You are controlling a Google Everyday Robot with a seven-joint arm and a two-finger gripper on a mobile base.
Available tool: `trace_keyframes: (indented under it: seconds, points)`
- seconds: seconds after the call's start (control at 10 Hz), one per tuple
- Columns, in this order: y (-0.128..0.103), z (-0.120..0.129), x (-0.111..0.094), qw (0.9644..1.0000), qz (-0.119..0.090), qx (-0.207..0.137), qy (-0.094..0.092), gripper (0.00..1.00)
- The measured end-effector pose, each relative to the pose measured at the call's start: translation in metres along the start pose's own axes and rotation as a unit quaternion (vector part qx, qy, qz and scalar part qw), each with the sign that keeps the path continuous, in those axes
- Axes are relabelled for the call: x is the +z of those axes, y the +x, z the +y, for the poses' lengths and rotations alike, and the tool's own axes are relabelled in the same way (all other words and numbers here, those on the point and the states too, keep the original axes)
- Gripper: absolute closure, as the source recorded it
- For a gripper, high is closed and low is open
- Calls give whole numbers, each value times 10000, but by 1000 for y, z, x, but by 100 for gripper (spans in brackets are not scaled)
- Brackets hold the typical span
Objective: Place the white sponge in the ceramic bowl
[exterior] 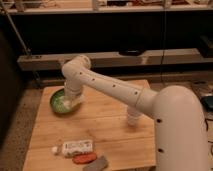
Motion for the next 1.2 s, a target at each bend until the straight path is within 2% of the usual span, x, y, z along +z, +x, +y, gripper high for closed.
trace_keyframes:
  seconds: [0.3,0.4,0.6,0.7,0.8,1.0,1.1,1.2]
  points:
    - [0,0,0,10000,7,1,1,100]
    - [-2,2,0,9999,80,64,-26,100]
    - [-20,14,-5,9971,522,525,-185,100]
    - [-24,20,-6,9953,675,663,-226,100]
    - [-30,29,-8,9918,913,851,-289,100]
    - [-48,44,-12,9816,1355,1285,-396,100]
    - [-57,50,-12,9744,1519,1602,-426,100]
    - [-66,57,-14,9649,1689,1950,-483,100]
